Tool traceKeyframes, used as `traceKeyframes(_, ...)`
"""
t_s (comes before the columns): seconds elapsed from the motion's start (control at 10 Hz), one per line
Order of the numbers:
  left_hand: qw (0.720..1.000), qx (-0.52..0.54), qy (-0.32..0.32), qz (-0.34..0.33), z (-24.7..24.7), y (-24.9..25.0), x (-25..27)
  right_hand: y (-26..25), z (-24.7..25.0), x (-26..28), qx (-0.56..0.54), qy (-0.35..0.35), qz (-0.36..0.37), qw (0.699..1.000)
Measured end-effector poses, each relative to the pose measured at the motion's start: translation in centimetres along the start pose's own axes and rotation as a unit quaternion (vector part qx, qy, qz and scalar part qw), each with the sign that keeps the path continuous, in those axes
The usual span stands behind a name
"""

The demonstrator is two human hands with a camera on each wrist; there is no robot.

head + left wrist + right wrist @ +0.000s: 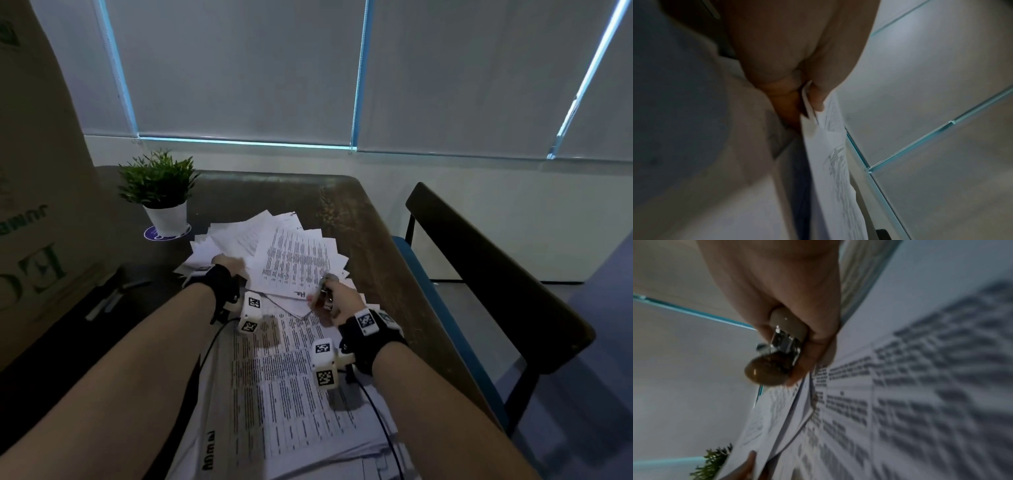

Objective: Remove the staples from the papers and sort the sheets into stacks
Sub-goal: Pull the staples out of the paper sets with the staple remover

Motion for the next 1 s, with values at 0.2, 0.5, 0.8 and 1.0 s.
traceKeyframes(0.2,0.992,0.077,-0.09,-0.04,-3.6,2.8,3.2,-1.2,-0.6,0.0,0.135,-0.041,-0.061,0.988)
traceKeyframes(0.5,0.989,-0.151,0.003,0.001,-2.8,3.9,0.9,-1.3,-1.0,1.3,0.144,-0.091,0.05,0.984)
traceKeyframes(0.8,0.992,0.123,0.011,-0.031,1.3,3.7,-2.1,0.3,0.0,2.3,-0.13,-0.06,-0.03,0.989)
traceKeyframes(1.0,0.995,-0.057,-0.072,-0.024,-0.6,3.3,0.4,1.4,0.2,2.9,-0.244,-0.063,-0.019,0.968)
Point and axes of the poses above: each hand's wrist, its own x-axis away from the middle knuckle, its own z-axis out of the back of the hand, y = z × x, the point moved 4 cm from there along -x, towards the middle knuckle, and after that the axes turned 8 degrees about -y, right-handed, at the moved point
